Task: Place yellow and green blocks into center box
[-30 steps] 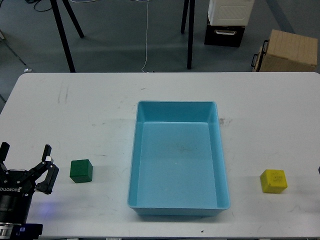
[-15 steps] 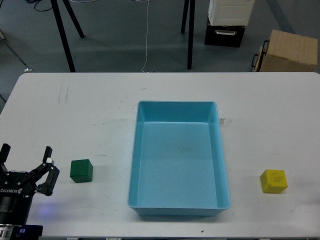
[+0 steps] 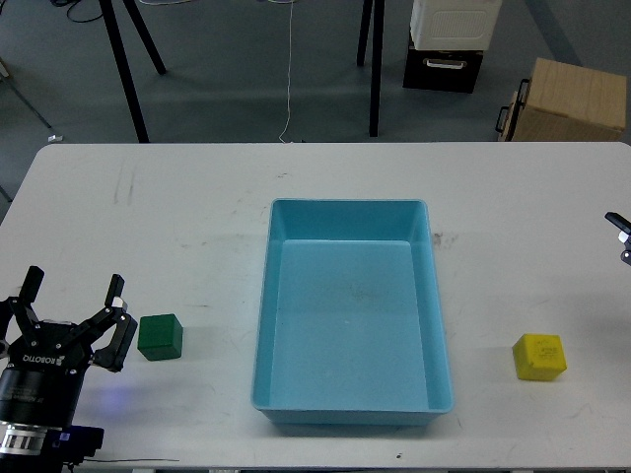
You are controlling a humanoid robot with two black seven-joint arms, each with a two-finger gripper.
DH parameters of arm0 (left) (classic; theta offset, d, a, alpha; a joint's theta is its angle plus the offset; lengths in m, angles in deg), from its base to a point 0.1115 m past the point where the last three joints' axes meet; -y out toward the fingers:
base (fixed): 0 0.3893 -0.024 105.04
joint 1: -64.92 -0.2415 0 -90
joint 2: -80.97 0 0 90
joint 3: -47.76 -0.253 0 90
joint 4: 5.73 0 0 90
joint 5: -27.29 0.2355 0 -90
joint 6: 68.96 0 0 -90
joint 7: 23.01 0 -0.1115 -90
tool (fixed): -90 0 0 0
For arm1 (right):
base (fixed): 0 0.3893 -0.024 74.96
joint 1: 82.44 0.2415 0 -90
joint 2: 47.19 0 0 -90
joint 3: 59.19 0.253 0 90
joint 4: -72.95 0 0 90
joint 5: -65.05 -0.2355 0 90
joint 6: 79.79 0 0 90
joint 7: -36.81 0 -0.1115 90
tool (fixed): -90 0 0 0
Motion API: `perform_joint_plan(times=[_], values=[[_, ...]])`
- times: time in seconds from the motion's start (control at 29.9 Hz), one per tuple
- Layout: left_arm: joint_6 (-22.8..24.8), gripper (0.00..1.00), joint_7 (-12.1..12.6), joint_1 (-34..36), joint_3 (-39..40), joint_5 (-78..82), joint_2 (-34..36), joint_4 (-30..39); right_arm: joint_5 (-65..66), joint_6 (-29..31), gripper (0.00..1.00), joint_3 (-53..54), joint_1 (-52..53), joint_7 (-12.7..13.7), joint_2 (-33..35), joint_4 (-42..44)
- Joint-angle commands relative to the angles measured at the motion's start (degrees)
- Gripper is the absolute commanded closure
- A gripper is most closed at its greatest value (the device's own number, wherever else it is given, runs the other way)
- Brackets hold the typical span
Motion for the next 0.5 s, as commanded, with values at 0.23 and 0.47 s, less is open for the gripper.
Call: perform_joint_plan(times=[0.23,0.47], values=[[0.0,0.00,0.1,4.4,-0.9,0.2,0.0,-3.1,26.0,3.7,0.00,-39.7,39.4,13.0,7.4,-2.5],[0.0,0.00,0.1,4.9,-0.9,0.2,0.0,-3.5,30.9,3.9,0.00,-64.3,60.7,17.1,-2.5,4.8]])
